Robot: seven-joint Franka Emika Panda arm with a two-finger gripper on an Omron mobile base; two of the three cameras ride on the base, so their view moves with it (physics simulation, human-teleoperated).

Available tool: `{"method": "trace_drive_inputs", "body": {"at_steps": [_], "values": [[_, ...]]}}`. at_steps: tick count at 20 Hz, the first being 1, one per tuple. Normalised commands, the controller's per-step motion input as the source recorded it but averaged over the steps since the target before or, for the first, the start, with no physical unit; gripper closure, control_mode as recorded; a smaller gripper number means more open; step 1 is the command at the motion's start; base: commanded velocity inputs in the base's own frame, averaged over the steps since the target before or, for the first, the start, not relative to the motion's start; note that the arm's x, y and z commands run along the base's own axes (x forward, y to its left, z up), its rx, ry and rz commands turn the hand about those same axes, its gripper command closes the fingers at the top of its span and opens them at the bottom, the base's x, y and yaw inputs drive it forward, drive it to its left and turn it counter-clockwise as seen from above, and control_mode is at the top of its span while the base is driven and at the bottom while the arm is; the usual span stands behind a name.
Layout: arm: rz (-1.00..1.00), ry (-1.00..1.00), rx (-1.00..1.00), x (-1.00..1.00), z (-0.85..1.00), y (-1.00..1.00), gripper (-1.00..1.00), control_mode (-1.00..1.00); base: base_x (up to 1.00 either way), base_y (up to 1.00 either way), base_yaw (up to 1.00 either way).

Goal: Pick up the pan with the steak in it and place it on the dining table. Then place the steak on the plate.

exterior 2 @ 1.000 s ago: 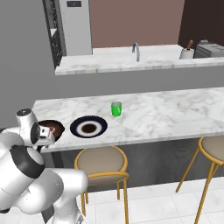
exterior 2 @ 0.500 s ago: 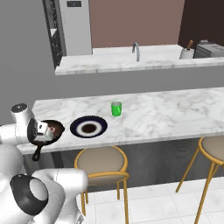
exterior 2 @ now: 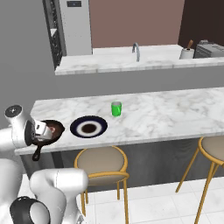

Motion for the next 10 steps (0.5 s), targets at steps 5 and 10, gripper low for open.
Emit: {"method": "trace_drive_inputs", "body": {"at_steps": [5, 10], "values": [[-0.10, -0.02, 0.00, 0.50, 0.05, 0.25, -1.00, -1.00, 0.00, 0.00, 0.00], [-0.09, 0.00, 0.00, 0.57, 0.00, 0.33, -1.00, -1.00, 0.00, 0.00, 0.00]]}}
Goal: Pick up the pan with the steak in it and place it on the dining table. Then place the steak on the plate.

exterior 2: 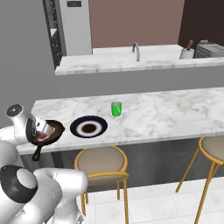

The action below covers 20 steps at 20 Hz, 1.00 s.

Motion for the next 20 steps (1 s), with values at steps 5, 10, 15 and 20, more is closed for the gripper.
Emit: {"method": "trace_drive_inputs", "body": {"at_steps": [5, 10, 15, 20], "values": [[-0.03, 0.02, 0.00, 0.35, 0.00, 0.17, -1.00, -1.00, 0.00, 0.00, 0.00], [0.00, 0.01, 0.00, 0.00, 0.00, 0.00, -1.00, -1.00, 0.00, 0.00, 0.00], [0.00, 0.04, 0.01, 0.01, -0.12, -0.04, -1.00, -1.00, 0.00, 0.00, 0.00], [0.00, 0.03, 0.03, 0.00, -0.14, -0.07, -1.00, -1.00, 0.00, 0.00, 0.00]]}}
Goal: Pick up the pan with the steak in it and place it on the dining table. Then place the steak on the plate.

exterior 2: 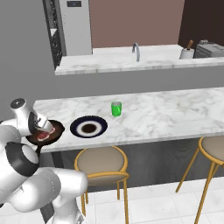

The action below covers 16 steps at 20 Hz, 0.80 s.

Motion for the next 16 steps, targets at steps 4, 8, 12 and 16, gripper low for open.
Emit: {"method": "trace_drive_inputs", "body": {"at_steps": [4, 8, 12, 16], "values": [[0.00, 0.04, 0.00, 0.03, -0.13, 0.00, -1.00, -1.00, 0.00, 0.00, 0.00], [0.00, 0.03, 0.00, 0.03, -0.02, 0.01, -1.00, -1.00, 0.00, 0.00, 0.00], [-0.04, 0.00, 0.00, 0.23, -0.06, 0.17, -1.00, -1.00, 0.00, 0.00, 0.00], [-0.05, 0.00, -0.01, 0.35, -0.13, 0.20, -1.00, -1.00, 0.00, 0.00, 0.00]]}}
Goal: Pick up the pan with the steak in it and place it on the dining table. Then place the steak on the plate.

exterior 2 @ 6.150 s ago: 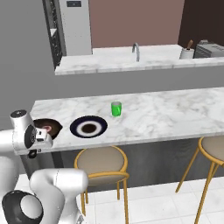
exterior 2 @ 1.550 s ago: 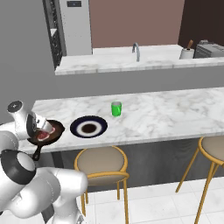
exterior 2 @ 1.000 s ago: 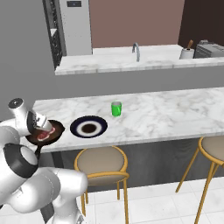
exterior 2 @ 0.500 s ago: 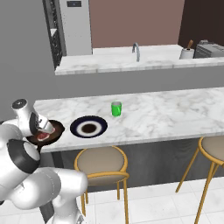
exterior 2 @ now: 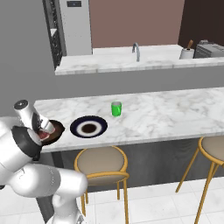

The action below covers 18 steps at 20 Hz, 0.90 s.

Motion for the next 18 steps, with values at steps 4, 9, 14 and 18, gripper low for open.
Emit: {"method": "trace_drive_inputs", "body": {"at_steps": [4, 9, 14, 18], "values": [[-0.04, 0.00, 0.00, 0.33, -0.17, 0.20, -1.00, -1.00, 0.00, 0.00, 0.00], [-0.03, 0.00, -0.01, 0.26, -0.16, 0.18, -1.00, -1.00, 0.00, 0.00, 0.00], [0.00, 0.00, 0.00, 0.04, -0.03, 0.00, -1.00, -1.00, 0.00, 0.00, 0.00], [0.00, 0.00, 0.00, 0.00, -0.16, -0.08, -1.00, -1.00, 0.00, 0.00, 0.00]]}}
